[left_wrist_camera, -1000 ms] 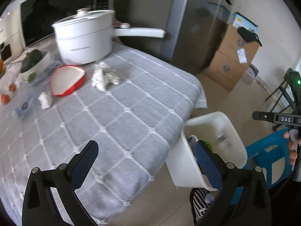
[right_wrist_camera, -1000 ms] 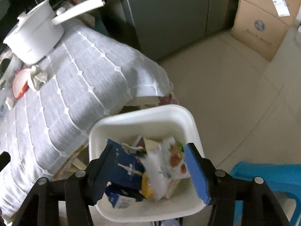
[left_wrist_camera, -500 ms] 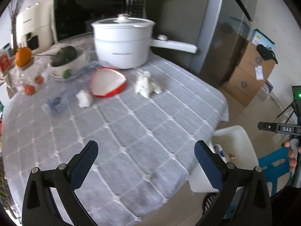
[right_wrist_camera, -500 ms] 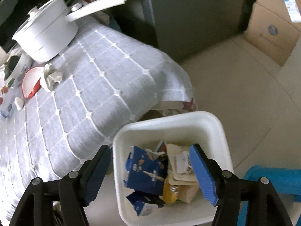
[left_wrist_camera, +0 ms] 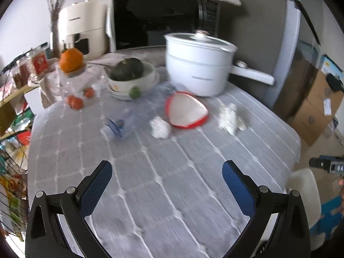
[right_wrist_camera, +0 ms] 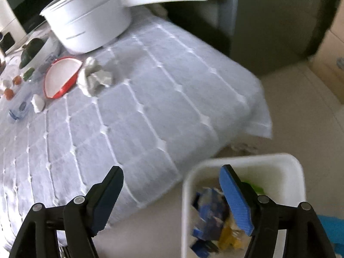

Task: Collect trash
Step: 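Move both open tools back over the table toward the tissues, then grasp the white tissue with the left tool while the right tool grasps the crumpled paper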

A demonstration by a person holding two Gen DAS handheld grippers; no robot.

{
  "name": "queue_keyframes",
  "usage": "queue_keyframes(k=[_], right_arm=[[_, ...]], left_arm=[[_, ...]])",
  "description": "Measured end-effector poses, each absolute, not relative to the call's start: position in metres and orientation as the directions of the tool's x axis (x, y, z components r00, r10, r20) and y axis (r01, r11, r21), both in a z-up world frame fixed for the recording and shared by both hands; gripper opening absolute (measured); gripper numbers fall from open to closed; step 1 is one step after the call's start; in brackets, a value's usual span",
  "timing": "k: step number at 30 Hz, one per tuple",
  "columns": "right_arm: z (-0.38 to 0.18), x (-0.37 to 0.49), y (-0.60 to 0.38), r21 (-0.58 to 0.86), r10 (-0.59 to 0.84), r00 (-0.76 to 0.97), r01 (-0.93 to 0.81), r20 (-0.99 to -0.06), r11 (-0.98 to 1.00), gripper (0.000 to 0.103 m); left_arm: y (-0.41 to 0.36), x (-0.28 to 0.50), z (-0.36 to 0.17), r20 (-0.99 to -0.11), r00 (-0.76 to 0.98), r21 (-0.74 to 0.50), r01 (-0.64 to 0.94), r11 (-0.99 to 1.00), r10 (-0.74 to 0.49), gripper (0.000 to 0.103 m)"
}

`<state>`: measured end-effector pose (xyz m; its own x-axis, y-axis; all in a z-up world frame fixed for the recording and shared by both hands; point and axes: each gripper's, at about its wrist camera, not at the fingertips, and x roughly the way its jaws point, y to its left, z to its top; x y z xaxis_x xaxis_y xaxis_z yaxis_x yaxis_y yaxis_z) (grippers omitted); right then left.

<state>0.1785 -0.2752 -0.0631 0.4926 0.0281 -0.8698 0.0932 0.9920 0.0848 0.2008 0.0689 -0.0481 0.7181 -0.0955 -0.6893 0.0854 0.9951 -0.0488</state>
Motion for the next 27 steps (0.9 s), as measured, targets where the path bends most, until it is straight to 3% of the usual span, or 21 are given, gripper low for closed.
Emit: queue_keyframes(k=[7, 15, 23, 25, 27], right_arm=[[-0.077, 0.229, -0.227, 0.023, 0.023, 0.527, -0.007, -0.85, 1.0, 0.079], [-0.103, 0.296, -0.189, 0.059, 0.109, 0.588, -0.103, -0.801, 0.993, 0.079], [-0.131, 0.345, -0.161, 0.057, 0.141, 0.595, -0.158, -0.791, 0.986, 0.079], [-0.135, 0.352, -0.157, 0.052, 0.137, 0.597, -0.157, -0.79, 0.986, 0.079], [-0.14, 0.358, -0.155, 0.051, 0.132, 0.603, -0.15, -0.787, 0.987, 0.078]], left_arm=[[0.089, 0.258, -0.082, -0.747, 0.658, -0.091, 0.046, 0.995, -0.099, 0.103], [0.069, 0.305, -0.117, -0.717, 0.687, -0.114, 0.054, 0.992, -0.12, 0.101], [0.071, 0.34, -0.145, -0.729, 0.67, -0.172, 0.021, 0.985, -0.142, 0.071], [0.073, 0.345, -0.149, -0.739, 0.656, -0.196, 0.01, 0.981, -0.154, 0.054], [0.076, 0.348, -0.15, -0.736, 0.654, -0.23, 0.001, 0.973, -0.175, 0.045]])
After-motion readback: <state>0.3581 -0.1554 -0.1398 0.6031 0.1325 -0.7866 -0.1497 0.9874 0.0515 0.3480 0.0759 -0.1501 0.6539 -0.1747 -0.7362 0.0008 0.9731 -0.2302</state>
